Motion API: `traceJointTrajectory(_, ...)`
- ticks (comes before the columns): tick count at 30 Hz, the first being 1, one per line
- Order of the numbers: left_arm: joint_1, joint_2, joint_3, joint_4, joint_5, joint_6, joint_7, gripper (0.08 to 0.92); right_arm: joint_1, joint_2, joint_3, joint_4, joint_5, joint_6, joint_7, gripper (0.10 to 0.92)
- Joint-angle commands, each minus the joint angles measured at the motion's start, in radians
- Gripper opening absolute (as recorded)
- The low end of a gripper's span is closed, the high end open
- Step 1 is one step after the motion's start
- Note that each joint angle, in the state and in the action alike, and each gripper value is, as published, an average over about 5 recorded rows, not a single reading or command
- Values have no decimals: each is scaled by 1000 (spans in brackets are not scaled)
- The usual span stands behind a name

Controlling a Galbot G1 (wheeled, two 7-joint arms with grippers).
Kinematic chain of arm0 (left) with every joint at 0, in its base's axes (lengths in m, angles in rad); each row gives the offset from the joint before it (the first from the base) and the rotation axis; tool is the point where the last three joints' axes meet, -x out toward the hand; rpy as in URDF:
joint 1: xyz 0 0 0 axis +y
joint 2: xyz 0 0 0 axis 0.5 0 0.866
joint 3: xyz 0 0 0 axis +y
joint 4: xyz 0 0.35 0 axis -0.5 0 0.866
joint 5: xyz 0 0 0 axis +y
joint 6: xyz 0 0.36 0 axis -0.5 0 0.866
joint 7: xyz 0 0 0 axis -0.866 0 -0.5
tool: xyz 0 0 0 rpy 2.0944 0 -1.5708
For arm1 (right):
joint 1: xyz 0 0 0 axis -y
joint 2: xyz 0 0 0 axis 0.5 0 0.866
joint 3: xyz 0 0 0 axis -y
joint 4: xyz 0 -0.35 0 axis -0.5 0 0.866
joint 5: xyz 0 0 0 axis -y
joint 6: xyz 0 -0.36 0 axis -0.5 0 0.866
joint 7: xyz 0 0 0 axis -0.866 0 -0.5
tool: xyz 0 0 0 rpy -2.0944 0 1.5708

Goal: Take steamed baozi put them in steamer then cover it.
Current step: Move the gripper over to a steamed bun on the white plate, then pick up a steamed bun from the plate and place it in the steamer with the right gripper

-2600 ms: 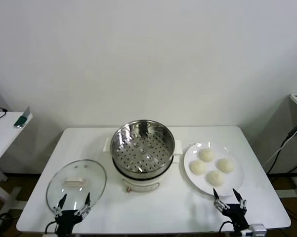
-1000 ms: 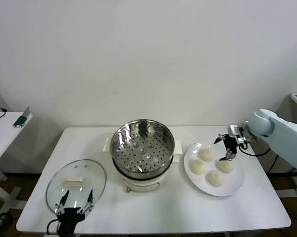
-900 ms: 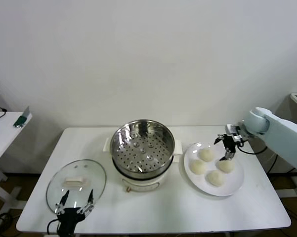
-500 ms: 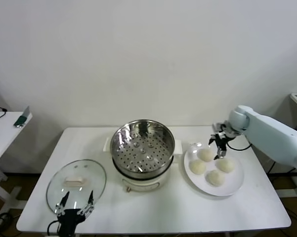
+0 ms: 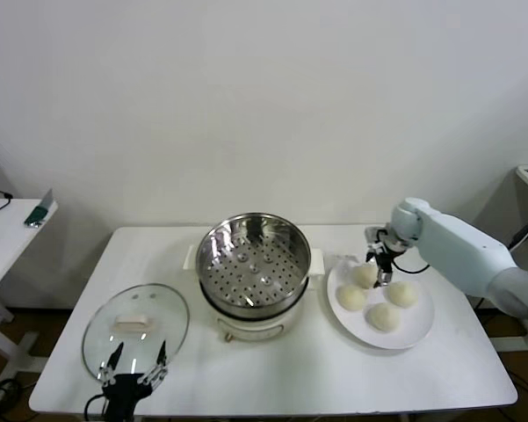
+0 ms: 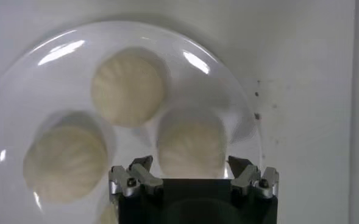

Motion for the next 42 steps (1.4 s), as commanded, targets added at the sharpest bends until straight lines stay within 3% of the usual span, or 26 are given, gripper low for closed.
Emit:
traceJointTrajectory(1,1,0,-1,1,0,-1,-1,823,-19,34,44,-53,-30,3,17,789)
traceJointTrajectory(7,1,-2,0,-2,0,0,-2,823,-17,30,34,-37,-18,0,7,674)
traceJointTrajectory(14,4,-4,0,-9,1,2,-3,823,48,-8,-13,45,-3,9,-6,654)
traceJointTrajectory(17,4,-3,2,-10,2,3,-3,823,181,-38,-111,133,71,34,-18,653)
traceJointTrajectory(22,4,-2,8,-18,6,4,-3,823,513,-29,-352,296,219,167,-47,653)
traceJointTrajectory(29,14,2,8,-35,7,1,-4,823,818,154,-493,386,325,430,-70,653)
traceJointTrajectory(36,27,2,6,-47,13,-16,-6,823,795,325,-485,492,221,564,-44,653)
traceJointTrajectory(42,24,1,6,-41,32,-28,-8,823,676,391,-518,465,41,686,8,653)
